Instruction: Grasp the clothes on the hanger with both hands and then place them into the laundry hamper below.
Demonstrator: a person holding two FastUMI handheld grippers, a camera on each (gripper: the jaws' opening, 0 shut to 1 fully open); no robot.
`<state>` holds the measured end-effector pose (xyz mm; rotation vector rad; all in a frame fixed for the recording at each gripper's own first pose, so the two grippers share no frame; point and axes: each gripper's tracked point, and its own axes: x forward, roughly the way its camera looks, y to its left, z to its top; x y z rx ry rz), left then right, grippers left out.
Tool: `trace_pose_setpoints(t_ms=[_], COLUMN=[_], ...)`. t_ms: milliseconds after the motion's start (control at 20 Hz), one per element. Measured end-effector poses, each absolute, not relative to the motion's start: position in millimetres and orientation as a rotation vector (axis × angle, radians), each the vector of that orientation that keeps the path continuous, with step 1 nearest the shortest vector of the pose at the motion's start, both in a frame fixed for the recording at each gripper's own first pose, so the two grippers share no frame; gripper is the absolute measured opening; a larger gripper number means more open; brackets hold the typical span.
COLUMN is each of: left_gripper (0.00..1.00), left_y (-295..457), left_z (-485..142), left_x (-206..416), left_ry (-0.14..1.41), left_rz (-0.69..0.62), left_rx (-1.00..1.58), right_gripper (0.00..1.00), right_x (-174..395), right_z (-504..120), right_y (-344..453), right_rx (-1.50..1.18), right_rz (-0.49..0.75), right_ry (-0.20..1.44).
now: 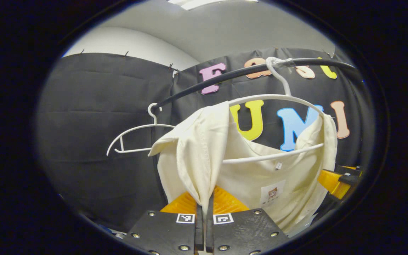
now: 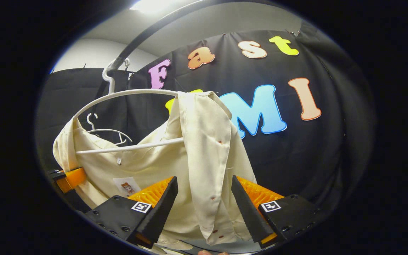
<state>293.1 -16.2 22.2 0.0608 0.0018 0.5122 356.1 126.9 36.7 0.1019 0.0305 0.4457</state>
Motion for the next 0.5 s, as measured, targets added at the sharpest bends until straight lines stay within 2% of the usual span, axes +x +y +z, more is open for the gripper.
trace_pose_setpoints(t_ms=[50,300,350,450,500], left_gripper=[0.04,0.04,0.04,0.04,0.04], left_y=[-14.3,-10.0,-10.3,-12.7,-12.9], left_z=[22.8,22.5,20.0,17.2,15.8], left_x=[292.9,296.4,297.4,299.6,300.4], left_ry=[0.002,0.009,0.010,0.010,0.006], left_rz=[0.516,0.538,0.539,0.539,0.537], left_rx=[0.056,0.055,0.055,0.049,0.044], right_gripper=[0.96,0.96,0.89,0.84,0.75], right_x=[362.9,384.6,380.4,384.9,387.4], right_z=[39.1,39.0,38.7,41.7,44.6], right_y=[126.0,122.7,122.1,121.5,124.5], right_rx=[0.100,0.147,0.157,0.165,0.171], right_rz=[0.422,0.327,0.316,0.314,0.328], right_ry=[0.018,-0.001,-0.001,-0.012,-0.019])
